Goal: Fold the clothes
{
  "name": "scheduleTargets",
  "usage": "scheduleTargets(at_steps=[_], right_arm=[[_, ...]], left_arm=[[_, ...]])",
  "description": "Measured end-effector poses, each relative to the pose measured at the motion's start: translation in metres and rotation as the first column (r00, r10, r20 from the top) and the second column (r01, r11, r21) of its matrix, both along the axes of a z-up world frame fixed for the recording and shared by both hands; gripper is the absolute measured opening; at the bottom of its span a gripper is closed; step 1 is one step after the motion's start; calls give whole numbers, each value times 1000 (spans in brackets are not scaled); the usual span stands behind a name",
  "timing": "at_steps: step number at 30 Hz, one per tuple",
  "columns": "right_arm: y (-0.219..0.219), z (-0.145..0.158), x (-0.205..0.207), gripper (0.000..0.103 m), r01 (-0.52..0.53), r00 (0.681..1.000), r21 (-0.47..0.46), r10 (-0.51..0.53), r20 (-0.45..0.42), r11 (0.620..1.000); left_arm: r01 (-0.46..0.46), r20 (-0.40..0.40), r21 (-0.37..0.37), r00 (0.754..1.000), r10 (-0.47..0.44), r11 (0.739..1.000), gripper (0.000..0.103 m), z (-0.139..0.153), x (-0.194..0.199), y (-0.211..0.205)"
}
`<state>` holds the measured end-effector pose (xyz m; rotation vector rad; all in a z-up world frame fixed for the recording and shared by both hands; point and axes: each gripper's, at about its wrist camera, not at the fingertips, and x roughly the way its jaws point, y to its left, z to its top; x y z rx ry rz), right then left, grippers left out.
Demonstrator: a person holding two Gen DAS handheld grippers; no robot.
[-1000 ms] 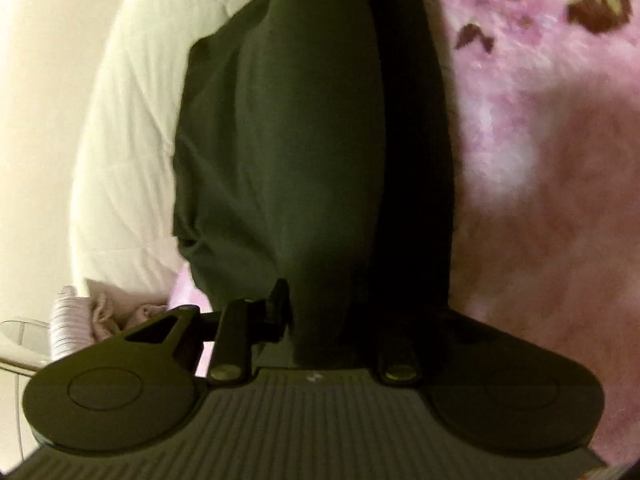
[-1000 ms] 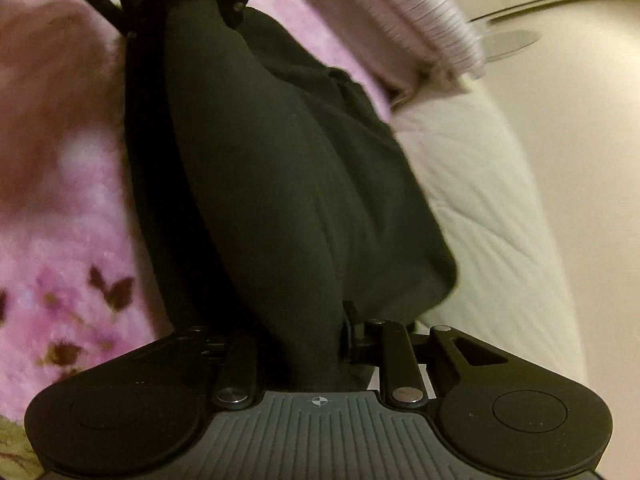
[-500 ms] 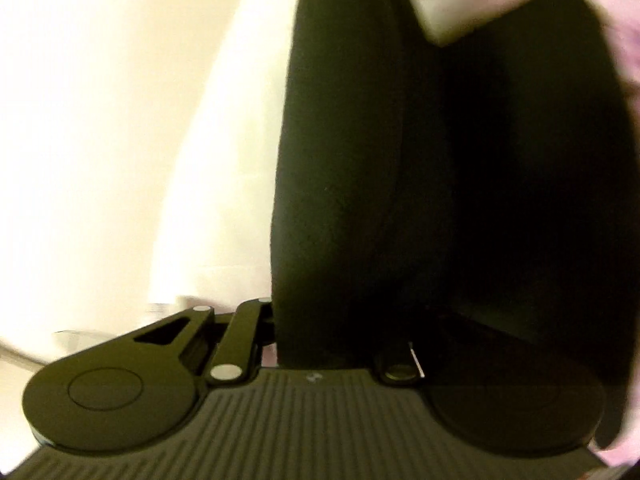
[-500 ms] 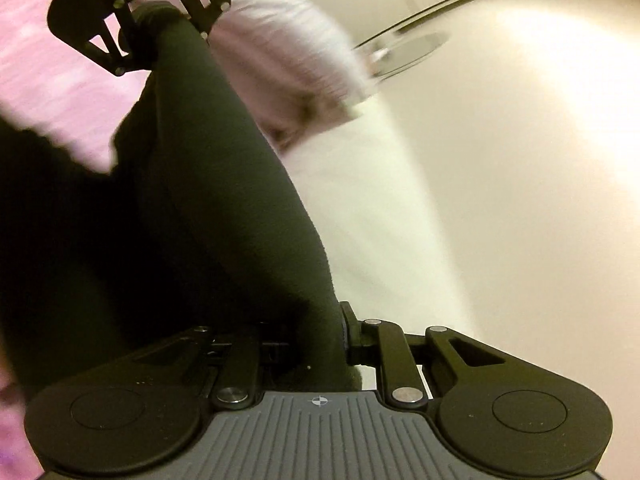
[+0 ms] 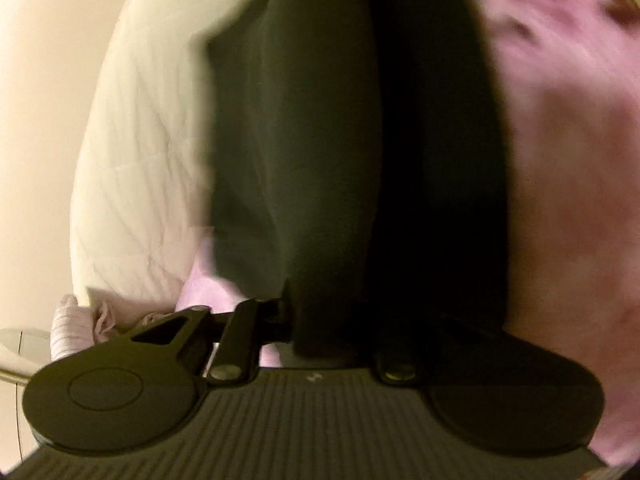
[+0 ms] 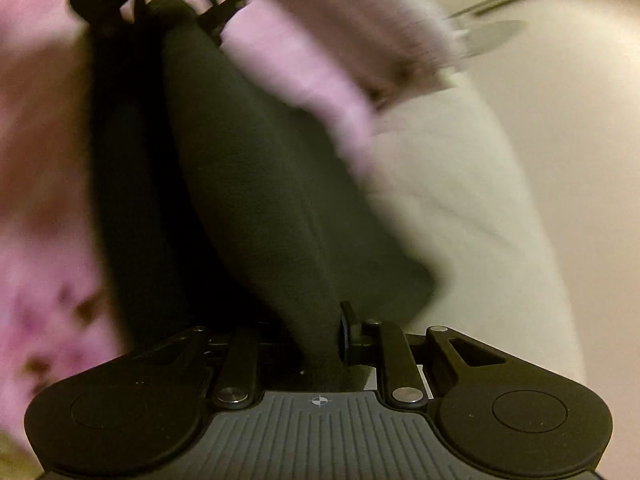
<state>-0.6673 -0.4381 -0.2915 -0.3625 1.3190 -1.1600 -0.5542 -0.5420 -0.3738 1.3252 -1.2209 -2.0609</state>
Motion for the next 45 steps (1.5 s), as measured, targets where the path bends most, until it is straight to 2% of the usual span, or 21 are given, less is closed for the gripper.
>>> scheduleTargets(at_steps=[7,9,10,11,12,13,16,19,22,26,29,31,32,33,34,36,38,40,42,43,45], right_arm=[[63,7,2,28,13,999,-51,-15,-41,999],[69,10,6,28,14,999,-53,-17,-50,998],[69,10,7,28,23,999,-46,-25,-46,999],[65,2,-5,27,41,999,-29,-42,-31,999],[58,-18,-29,17,53,998,-11,-53,-16,999],[54,-24,-31,17,56,998,-3,-56,-7,998],[69,-16,-30,14,70,997,-30,-69,19,997],[100,-26,-22,14,69,997,-2,-68,18,998],[65,-46,-20,14,60,998,0,-60,-20,998],[54,-40,-21,20,88,996,2,-88,5,996],[47,-31,-21,37,141,990,1,-141,30,990],[48,-21,-22,49,215,973,23,-216,82,976],[50,-13,-24,51,268,951,54,-273,147,962],[46,-4,-26,51,319,916,95,-332,226,943],[42,4,-27,51,366,870,140,-391,300,920],[35,18,-31,51,448,744,246,-511,430,860],[36,31,-38,51,508,557,368,-623,549,779],[38,40,-46,53,550,372,465,-701,608,694],[40,52,-53,77,579,189,536,-741,644,614],[42,59,-54,82,588,108,560,-743,661,584],[48,73,-51,90,591,12,587,-734,679,552]], left_arm=[[22,-41,-4,999,-22,1000,33,9,43,19],[39,-35,6,999,-39,999,29,7,31,25],[40,-34,16,999,-39,999,21,6,29,26],[36,-34,28,999,-35,999,19,5,30,27],[31,-37,33,999,-30,999,17,6,32,30],[27,-45,31,999,-26,999,15,7,33,33],[25,-84,10,996,-24,1000,15,13,44,46],[50,-48,10,998,-50,999,14,-4,55,61],[51,-45,-22,998,-52,998,14,-15,60,68],[-2,-76,26,997,4,1000,23,1,73,74],[-56,-84,70,995,62,996,32,12,87,80],[-146,-88,120,984,157,982,38,22,99,87],[-202,-97,162,971,219,966,39,28,105,90],[-263,-104,221,951,291,939,46,34,110,93],[-321,-110,285,925,363,903,54,41,115,96],[-429,-125,409,848,515,805,57,63,150,91],[-502,-130,516,755,642,694,61,88,129,64],[-539,-128,610,657,743,581,71,108,122,58],[-542,-118,686,575,809,486,82,125,108,55],[-538,-110,722,532,839,436,89,134,101,54],[-518,-92,769,488,868,373,92,124,85,45]])
